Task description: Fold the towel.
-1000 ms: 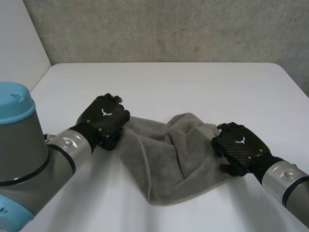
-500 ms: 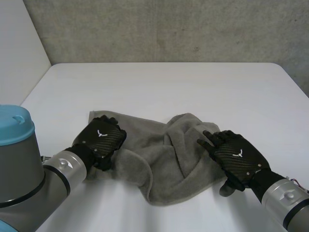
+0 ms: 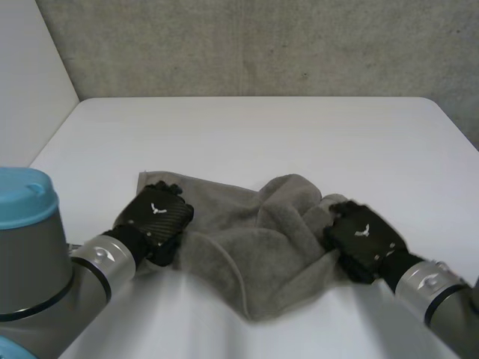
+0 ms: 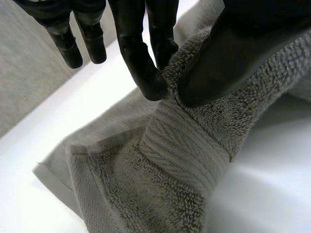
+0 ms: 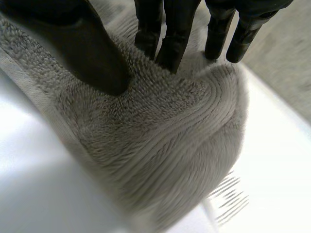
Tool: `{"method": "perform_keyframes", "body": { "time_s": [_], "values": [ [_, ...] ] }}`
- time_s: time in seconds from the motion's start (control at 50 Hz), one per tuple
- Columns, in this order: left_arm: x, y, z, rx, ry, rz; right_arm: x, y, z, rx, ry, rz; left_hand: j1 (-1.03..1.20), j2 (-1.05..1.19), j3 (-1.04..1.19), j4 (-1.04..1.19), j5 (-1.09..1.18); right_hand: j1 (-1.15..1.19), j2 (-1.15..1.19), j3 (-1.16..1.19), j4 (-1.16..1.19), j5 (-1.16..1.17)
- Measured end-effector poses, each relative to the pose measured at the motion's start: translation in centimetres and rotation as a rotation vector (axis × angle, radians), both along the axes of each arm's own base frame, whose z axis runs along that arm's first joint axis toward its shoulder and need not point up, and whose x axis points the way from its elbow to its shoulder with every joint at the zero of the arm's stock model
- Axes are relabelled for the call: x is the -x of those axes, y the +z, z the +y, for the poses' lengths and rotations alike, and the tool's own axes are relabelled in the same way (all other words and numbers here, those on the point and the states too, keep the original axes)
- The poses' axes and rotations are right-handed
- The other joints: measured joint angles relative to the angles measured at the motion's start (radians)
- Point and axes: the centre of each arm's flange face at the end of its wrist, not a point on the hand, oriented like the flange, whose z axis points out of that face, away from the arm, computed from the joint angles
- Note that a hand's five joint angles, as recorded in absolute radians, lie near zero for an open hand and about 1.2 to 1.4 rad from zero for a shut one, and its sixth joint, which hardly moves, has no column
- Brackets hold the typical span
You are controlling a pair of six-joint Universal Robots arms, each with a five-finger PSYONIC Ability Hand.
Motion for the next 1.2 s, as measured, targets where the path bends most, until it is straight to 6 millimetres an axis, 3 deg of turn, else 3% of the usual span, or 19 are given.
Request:
{"method": "perform_keyframes", "body": {
  "time_s": [0.12, 0.26, 0.4, 0.56, 0.66, 0.72, 0.78, 0.82, 0.88, 0.94, 1.0, 1.1, 1.2],
  "values": [
    [-0.6, 2.6, 0.2, 0.064, 0.019, 0.055, 0.5, 4.6, -0.1, 0.035, -0.01, -0.067, 0.0, 0.0, 0.0, 0.0, 0.0, 0.001, 0.008, 0.0, 0.0, 0.0],
    [-1.4, 5.5, 1.6, 0.054, 0.049, 0.153, 0.4, 9.1, 1.9, -0.029, 0.075, -0.134, 0.0, 0.0, 0.0, 0.0, 0.0, 0.001, 0.016, 0.0, 0.0, 0.0],
    [-2.2, 5.0, 3.1, -0.062, 0.069, 0.127, 1.8, 10.8, 1.8, -0.104, 0.072, -0.058, 0.0, 0.0, 0.0, 0.0, 0.0, 0.002, 0.017, 0.0, 0.0, 0.0],
    [-2.6, 4.2, 3.2, -0.112, 0.066, 0.085, 2.8, 10.3, 0.7, -0.213, 0.11, 0.068, 0.0, 0.0, 0.0, 0.0, 0.0, 0.006, 0.017, 0.0, 0.0, 0.0],
    [-1.6, 4.4, 0.2, -0.045, 0.056, 0.085, 2.2, 9.8, -2.2, -0.21, 0.165, 0.103, 0.0, 0.0, 0.0, 0.0, 0.0, 0.006, 0.032, 0.0, 0.0, 0.0],
    [-0.1, 5.4, -3.4, 0.08, 0.054, 0.132, 0.7, 10.5, -5.4, -0.117, 0.182, 0.083, 0.001, 0.0, 0.0, 0.0, 0.0, 0.006, 0.033, 0.0, 0.0, 0.0],
    [1.4, 7.4, -7.0, 0.245, 0.065, 0.21, -1.1, 12.0, -8.3, -0.006, 0.183, 0.04, 0.001, 0.0, 0.0, 0.0, 0.0, 0.006, 0.033, 0.0, 0.0, 0.0],
    [2.7, 10.6, -9.9, 0.443, 0.092, 0.329, -2.8, 14.8, -11.1, 0.138, 0.153, -0.041, 0.001, 0.0, 0.0, 0.0, 0.0, 0.007, 0.033, 0.0, 0.0, 0.0],
    [3.4, 13.7, -11.0, 0.594, 0.108, 0.444, -3.5, 18.1, -12.8, 0.259, 0.102, -0.149, 0.001, 0.0, 0.0, 0.0, 0.0, 0.007, 0.033, 0.0, 0.0, 0.0],
    [3.7, 17.6, -10.6, 0.748, 0.106, 0.587, -3.5, 22.6, -13.2, 0.38, 0.069, -0.309, 0.001, 0.0, 0.0, 0.0, 0.0, 0.007, 0.034, 0.0, 0.0, 0.0],
    [3.4, 19.3, -9.6, 0.807, 0.094, 0.652, -3.4, 24.1, -12.4, 0.402, 0.09, -0.379, 0.002, 0.0, 0.0, 0.0, 0.0, 0.007, 0.037, 0.0, 0.0, 0.004],
    [3.0, 18.3, -8.1, 0.779, 0.058, 0.646, -3.3, 23.0, -10.9, 0.339, 0.137, -0.392, 0.002, 0.007, 0.0, 0.0, 0.006, 0.007, 0.037, 0.0, 0.0, 0.005],
    [2.8, 14.1, -7.2, 0.66, 0.027, 0.566, -3.2, 20.5, -10.0, 0.255, 0.156, -0.363, 0.002, 0.007, 0.0, 0.0, 0.006, 0.007, 0.037, 0.0, 0.0, 0.005]
  ]
}}
